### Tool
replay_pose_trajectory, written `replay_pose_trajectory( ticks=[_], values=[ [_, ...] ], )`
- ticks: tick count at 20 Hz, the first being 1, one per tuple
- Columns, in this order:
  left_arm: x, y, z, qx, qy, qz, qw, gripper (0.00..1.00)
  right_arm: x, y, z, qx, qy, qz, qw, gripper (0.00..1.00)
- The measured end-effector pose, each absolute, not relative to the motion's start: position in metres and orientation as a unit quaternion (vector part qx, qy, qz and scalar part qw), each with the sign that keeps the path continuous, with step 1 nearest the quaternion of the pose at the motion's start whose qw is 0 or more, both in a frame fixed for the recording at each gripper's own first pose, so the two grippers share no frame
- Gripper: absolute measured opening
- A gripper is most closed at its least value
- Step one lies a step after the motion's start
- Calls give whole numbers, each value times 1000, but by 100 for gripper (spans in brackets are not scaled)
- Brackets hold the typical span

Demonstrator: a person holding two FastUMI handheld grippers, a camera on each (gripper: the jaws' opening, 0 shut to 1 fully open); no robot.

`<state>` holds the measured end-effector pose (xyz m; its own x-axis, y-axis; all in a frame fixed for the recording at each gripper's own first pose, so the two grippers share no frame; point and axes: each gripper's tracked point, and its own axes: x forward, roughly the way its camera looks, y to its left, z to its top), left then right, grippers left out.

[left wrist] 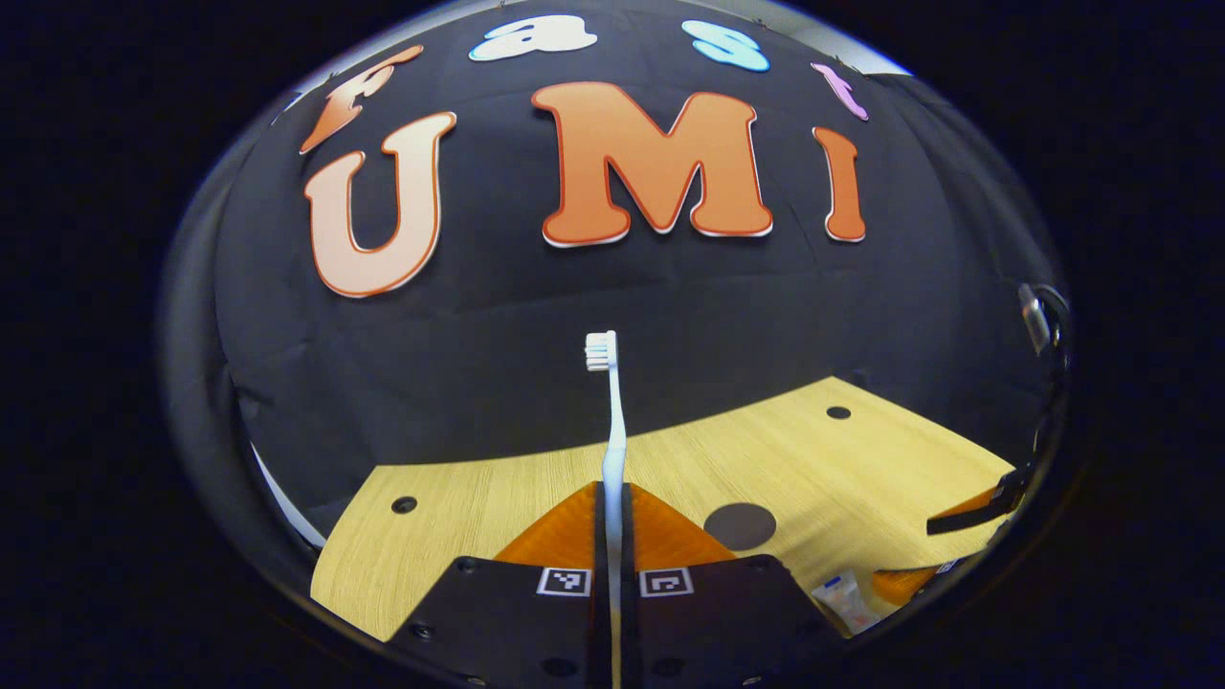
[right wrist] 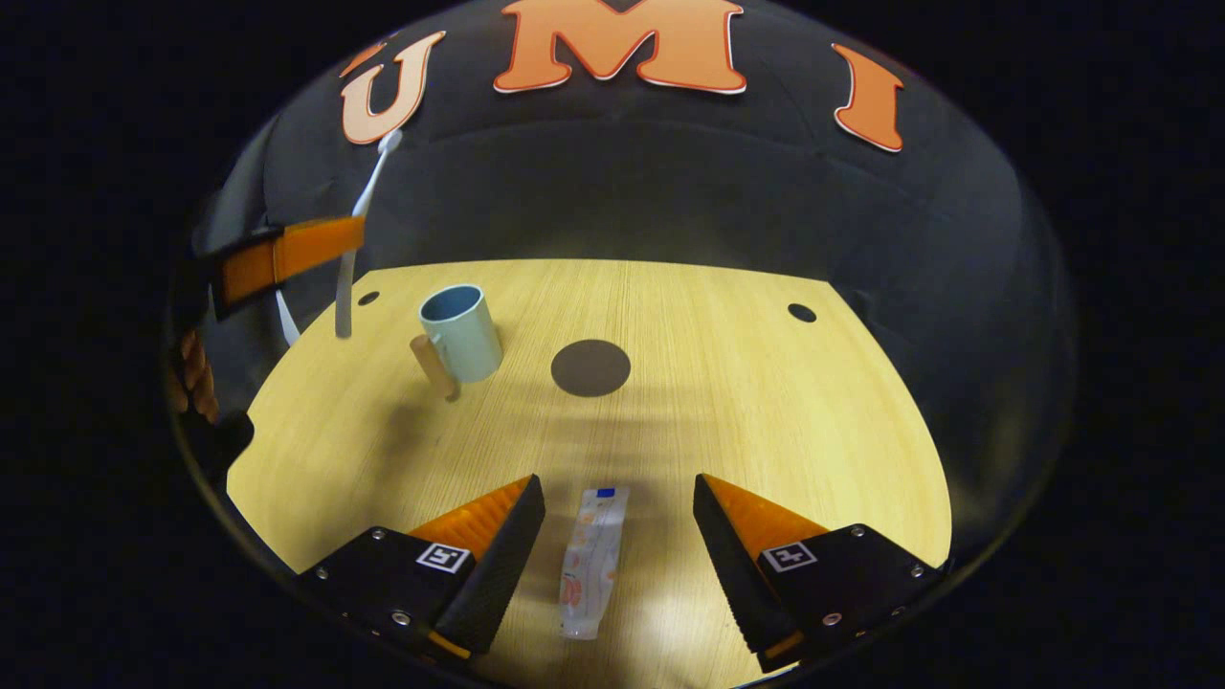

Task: Put the toothbrush and toothpaste on the desktop into the cup, then pick up the cup and place it on the coaster on the desktop.

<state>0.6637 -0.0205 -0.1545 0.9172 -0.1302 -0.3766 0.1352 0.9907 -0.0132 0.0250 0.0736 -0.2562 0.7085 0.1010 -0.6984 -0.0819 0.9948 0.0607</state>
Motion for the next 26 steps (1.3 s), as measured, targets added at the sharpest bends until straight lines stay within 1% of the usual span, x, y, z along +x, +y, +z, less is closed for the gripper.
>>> replay_pose_trajectory(
  ticks=[2,7,11,14,15,16,17,18,19,20,26],
  values=[
    [695,-15,-139,18,162,-55,985,4,21,75,-270,7,400,59,914,95],
    [721,-16,-117,23,97,-50,994,4,12,82,-305,10,442,68,894,94],
    [740,-16,-121,-4,81,-44,996,4,10,87,-320,8,462,75,884,85],
    [752,-21,-142,-25,97,-49,994,4,11,91,-330,3,473,78,877,78],
    [755,-21,-150,-34,102,-48,993,4,9,91,-332,2,478,80,875,75],
    [758,-20,-156,-41,106,-44,993,4,9,91,-332,1,480,81,874,74],
    [761,-21,-164,-46,112,-40,992,4,8,91,-334,-1,483,81,872,69],
    [763,-22,-173,-50,119,-39,991,4,8,90,-336,-2,485,80,871,73],
    [765,-22,-179,-55,126,-37,990,4,7,89,-338,0,487,81,870,70],
    [767,-23,-187,-62,134,-36,988,4,6,88,-339,1,489,81,869,63],
    [766,-21,-239,-86,180,-17,980,4,2,85,-342,-6,492,85,866,64]
  ],
)
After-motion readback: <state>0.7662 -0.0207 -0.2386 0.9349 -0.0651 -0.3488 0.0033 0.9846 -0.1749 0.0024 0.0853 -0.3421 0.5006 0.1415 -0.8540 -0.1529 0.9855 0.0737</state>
